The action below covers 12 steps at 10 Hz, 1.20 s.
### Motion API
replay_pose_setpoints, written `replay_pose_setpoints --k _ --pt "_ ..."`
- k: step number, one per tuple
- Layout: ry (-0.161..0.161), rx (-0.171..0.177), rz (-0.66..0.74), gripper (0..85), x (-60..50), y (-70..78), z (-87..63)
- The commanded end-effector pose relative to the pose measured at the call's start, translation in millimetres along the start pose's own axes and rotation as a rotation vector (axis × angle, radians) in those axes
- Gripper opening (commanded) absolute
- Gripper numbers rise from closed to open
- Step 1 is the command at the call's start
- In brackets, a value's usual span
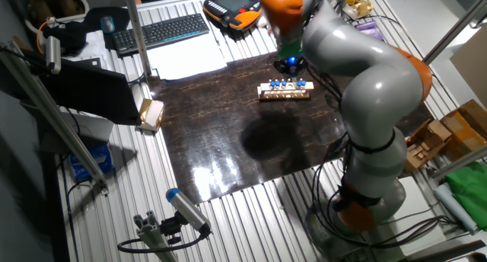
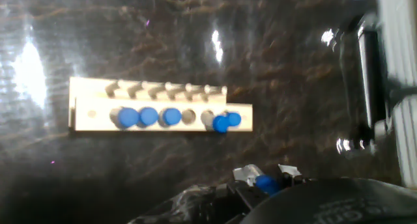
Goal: Shake the test tube
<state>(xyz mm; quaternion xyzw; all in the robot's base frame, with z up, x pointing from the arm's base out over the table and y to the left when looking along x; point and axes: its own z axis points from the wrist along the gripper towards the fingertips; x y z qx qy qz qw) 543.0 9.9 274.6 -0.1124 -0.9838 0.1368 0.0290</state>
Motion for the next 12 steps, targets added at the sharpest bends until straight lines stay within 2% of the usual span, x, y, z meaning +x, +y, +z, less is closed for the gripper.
replay_pose_setpoints --k 1,2,3,4,5,6,8,9,10,12 --pt "0.019 -0.600 0.027 10.3 0.8 0.5 -0.1" --pt "0.001 -0.556 -0.004 9.7 1.8 1.4 0.3" --pt "-0.059 -0.328 -0.120 9.7 2.0 1.4 -0.4" --pt "-0.103 -0.071 -0.245 9.3 2.8 -0.2 -1.9" --pt "-0.142 0.111 -0.336 8.7 3.3 -1.9 -4.0" --pt "-0.178 0.269 -0.411 7.3 3.5 -4.7 -6.2" --pt "-0.240 0.464 -0.483 5.7 4.0 -6.9 -6.9" --pt "-0.271 0.574 -0.516 5.0 4.2 -6.5 -6.9" --pt "-0.268 0.562 -0.502 4.0 4.7 -6.2 -6.7" --pt "-0.167 0.096 -0.323 0.7 5.4 -6.1 -5.6"
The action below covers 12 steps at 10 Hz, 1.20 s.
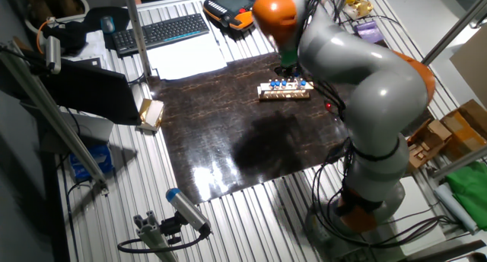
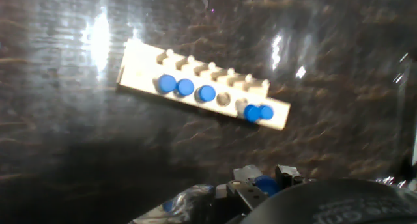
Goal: Shake the test tube
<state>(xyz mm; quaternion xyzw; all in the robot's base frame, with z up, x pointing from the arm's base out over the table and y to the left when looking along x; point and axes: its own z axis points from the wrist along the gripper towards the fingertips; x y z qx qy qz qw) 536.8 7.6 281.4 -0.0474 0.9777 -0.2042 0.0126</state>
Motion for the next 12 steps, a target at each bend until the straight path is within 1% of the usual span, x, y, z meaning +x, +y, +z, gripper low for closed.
replay_pose_setpoints --k 1,2,3,4,5,6,7,8,9,10,11,12 --pt "-0.020 -0.176 0.047 0.7 0.5 -0.6 -0.2" --pt "-0.011 -0.281 0.097 1.0 1.1 0.6 -0.1" --pt "0.004 -0.404 0.161 1.7 1.6 1.8 0.1" --pt "0.022 -0.515 0.221 2.7 2.2 2.9 0.4" --pt "0.042 -0.614 0.279 5.0 3.0 4.5 0.7" --pt "0.055 -0.687 0.329 6.0 4.3 6.7 1.3" --pt "0.058 -0.730 0.364 5.7 6.0 10.1 2.0" --pt "0.057 -0.763 0.389 4.0 7.4 13.4 2.7" --pt "0.061 -0.766 0.388 3.3 7.7 14.2 2.6" --pt "0.051 -0.631 0.293 1.7 6.8 11.9 1.8" --pt "0.046 -0.577 0.254 1.3 6.4 11.0 1.6" --pt "0.026 -0.598 0.265 0.7 6.5 10.5 1.8"
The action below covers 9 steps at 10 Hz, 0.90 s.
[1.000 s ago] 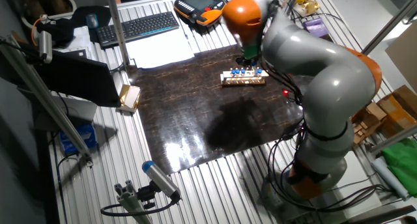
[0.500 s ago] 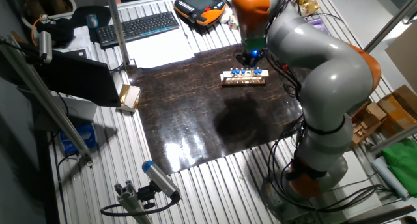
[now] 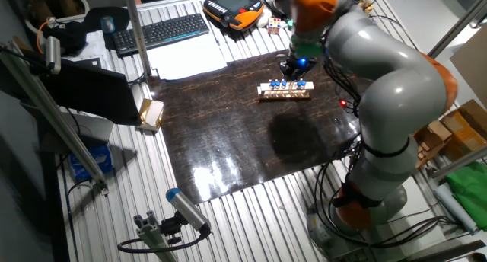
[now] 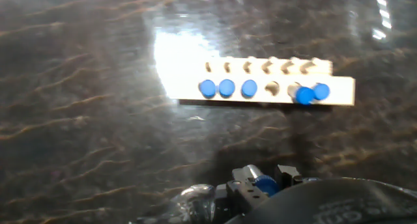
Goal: Shake the test tube
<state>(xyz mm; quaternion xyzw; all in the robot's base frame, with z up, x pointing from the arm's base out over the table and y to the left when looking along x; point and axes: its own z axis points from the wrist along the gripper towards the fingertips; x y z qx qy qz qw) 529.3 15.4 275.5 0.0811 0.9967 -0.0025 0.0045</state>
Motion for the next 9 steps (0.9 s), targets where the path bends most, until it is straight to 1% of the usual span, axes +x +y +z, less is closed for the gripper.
replay_pose_setpoints --k 1,2,3,4,5,6,7,8,9 --pt "-0.059 -0.158 -0.015 0.7 -0.6 -0.9 -0.8" --pt "-0.130 -0.150 -0.014 0.7 -2.2 -2.2 -1.7" --pt "-0.176 -0.117 -0.029 0.7 -4.1 -3.9 -2.9" --pt "-0.182 -0.037 -0.089 0.7 -6.9 -6.1 -5.2" --pt "-0.149 0.052 -0.165 0.7 -10.0 -9.1 -7.8" --pt "-0.124 0.153 -0.245 0.7 -12.6 -11.1 -8.4" --pt "-0.109 0.235 -0.309 0.7 -14.0 -11.7 -8.3" --pt "-0.097 0.304 -0.358 0.7 -14.2 -12.4 -8.1" --pt "-0.092 0.375 -0.402 0.7 -14.1 -13.3 -8.5"
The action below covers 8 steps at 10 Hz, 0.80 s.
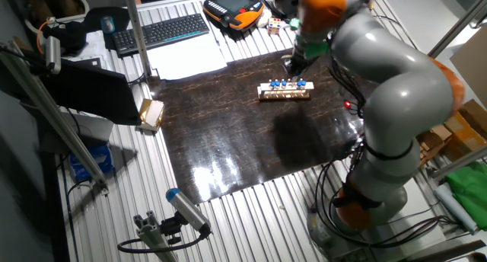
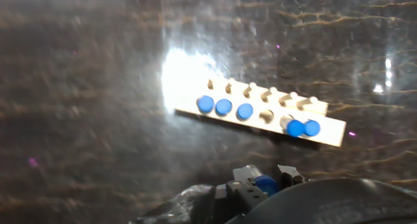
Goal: Shake the test tube
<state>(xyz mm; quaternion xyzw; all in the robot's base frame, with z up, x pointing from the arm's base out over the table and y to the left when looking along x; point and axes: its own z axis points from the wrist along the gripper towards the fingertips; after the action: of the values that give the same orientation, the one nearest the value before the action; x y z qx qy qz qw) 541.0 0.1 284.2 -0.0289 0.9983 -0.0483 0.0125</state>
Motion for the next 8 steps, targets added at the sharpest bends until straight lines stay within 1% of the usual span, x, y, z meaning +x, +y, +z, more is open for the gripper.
replay_pose_setpoints --k 1,2,3,4,5,6,7,8 --pt "-0.037 0.364 -0.228 0.7 0.0 -0.8 -0.7" --pt "-0.031 0.428 -0.266 0.7 -0.2 -1.3 -1.0" --pt "-0.026 0.445 -0.274 0.7 -0.1 -1.0 -0.8" --pt "-0.013 0.320 -0.194 0.7 0.5 0.0 -0.1" --pt "0.000 0.111 -0.044 0.7 2.0 2.3 1.4" --pt "0.001 -0.009 0.049 0.7 3.3 4.4 2.5" --pt "-0.026 -0.050 0.083 0.7 3.5 5.6 3.5" --pt "-0.049 -0.042 0.083 0.7 2.0 5.1 3.7"
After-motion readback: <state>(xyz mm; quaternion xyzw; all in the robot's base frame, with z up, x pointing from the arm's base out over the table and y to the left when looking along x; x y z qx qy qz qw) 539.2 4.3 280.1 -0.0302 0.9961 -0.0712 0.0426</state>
